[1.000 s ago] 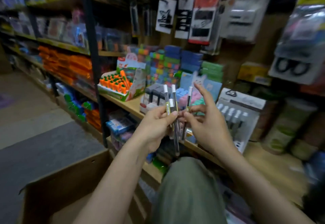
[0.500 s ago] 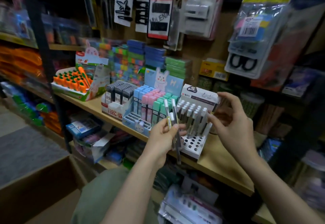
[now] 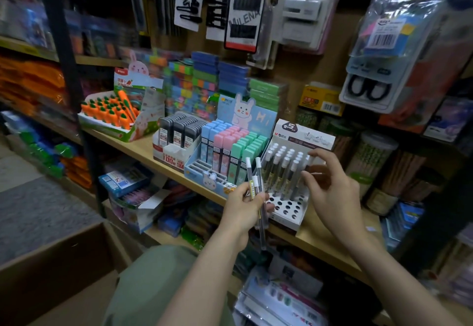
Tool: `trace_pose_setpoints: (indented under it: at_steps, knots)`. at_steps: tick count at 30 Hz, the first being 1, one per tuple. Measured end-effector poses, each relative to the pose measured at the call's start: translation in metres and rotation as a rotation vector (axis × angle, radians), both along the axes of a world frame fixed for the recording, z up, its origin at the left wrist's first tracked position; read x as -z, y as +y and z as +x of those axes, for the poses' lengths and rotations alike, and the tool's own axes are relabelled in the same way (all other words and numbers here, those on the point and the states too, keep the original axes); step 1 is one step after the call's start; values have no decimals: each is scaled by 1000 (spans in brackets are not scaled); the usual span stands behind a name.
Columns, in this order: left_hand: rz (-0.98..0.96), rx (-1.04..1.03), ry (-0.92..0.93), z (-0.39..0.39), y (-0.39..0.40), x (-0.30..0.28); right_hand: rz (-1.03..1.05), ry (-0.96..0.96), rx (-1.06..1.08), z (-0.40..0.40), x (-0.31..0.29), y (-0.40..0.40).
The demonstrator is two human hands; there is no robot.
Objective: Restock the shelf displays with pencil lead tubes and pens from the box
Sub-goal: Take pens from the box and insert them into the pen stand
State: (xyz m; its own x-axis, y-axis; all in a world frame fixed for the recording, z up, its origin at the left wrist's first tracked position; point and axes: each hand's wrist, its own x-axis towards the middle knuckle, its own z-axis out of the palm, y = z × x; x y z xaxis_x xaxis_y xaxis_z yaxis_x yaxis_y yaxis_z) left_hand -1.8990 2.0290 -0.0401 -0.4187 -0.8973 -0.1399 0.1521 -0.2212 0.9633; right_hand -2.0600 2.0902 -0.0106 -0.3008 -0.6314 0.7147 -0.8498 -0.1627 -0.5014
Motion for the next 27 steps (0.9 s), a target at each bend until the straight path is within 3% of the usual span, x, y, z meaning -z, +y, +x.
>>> trace_pose_setpoints:
  at_steps: [12,16,18,22,27]
  knots:
    - [35,-28,20,-2,2,-2,61,-15,90,0,-16,-5]
    - [16,59,134,2,7,-8,-2,35,106,5,-20,3]
    - [-10,144,189,3,11,-12,-38,18,55,11,-27,8]
    - [-61,294,232,3,20,-20,136,-112,-98,25,-35,10]
    - [-63,322,248,2,24,-22,185,-255,-190,23,-42,13]
